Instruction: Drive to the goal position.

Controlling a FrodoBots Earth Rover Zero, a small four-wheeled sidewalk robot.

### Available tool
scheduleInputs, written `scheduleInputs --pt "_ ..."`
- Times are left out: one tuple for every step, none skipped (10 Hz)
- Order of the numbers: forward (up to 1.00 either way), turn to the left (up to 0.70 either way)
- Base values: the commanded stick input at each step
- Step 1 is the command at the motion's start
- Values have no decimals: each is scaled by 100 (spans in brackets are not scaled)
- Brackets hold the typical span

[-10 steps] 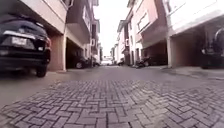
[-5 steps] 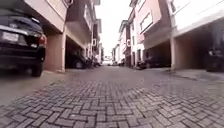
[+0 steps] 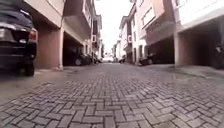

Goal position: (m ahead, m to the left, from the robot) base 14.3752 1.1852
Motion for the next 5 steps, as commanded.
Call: scheduleInputs --pt "70 0" --pt "70 0" --pt "70 0" --pt "70 0" --pt "70 0"
